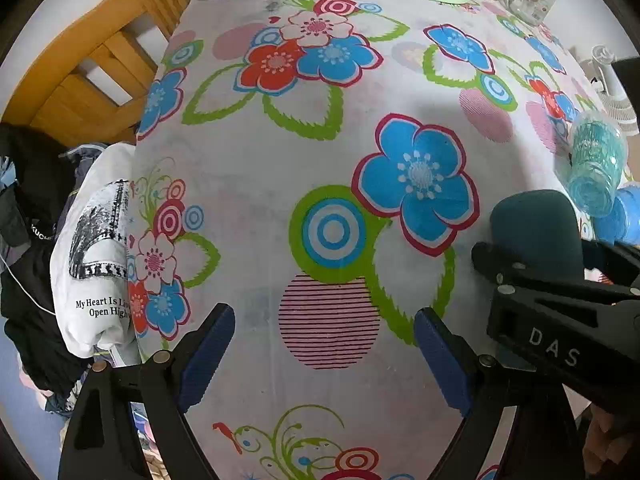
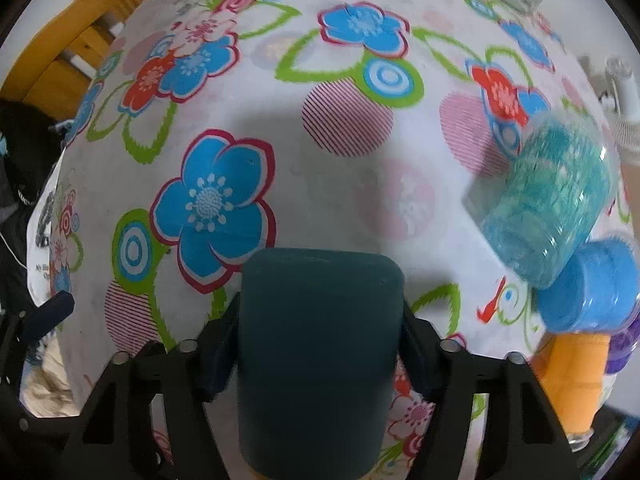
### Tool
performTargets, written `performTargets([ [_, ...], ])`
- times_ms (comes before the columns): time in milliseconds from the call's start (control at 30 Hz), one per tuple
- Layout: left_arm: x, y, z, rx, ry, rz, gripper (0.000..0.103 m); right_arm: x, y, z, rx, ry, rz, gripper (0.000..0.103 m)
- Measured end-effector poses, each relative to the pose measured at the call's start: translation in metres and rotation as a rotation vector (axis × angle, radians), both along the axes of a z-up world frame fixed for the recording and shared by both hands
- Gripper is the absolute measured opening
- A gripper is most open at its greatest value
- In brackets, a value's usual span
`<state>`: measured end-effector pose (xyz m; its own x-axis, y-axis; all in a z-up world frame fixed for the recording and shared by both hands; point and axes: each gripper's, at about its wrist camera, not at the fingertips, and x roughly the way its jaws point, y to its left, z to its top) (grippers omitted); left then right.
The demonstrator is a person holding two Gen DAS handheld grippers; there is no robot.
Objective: Flip cup upside down
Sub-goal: 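Grasp the dark green cup with the right tool while the left tool releases it, then hold the dark green cup in the right tool with its base up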
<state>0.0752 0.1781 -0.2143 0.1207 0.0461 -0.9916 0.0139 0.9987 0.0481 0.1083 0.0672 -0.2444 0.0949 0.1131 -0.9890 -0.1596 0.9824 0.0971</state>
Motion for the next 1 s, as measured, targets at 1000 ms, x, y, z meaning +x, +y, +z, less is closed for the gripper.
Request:
performTargets([
  [1000,-0.029,-0.007,0.110,0.018,-0.217,0.090,0.092,-0.053,-0.054,0.151,0.127,-0.437,0.039,0.068],
])
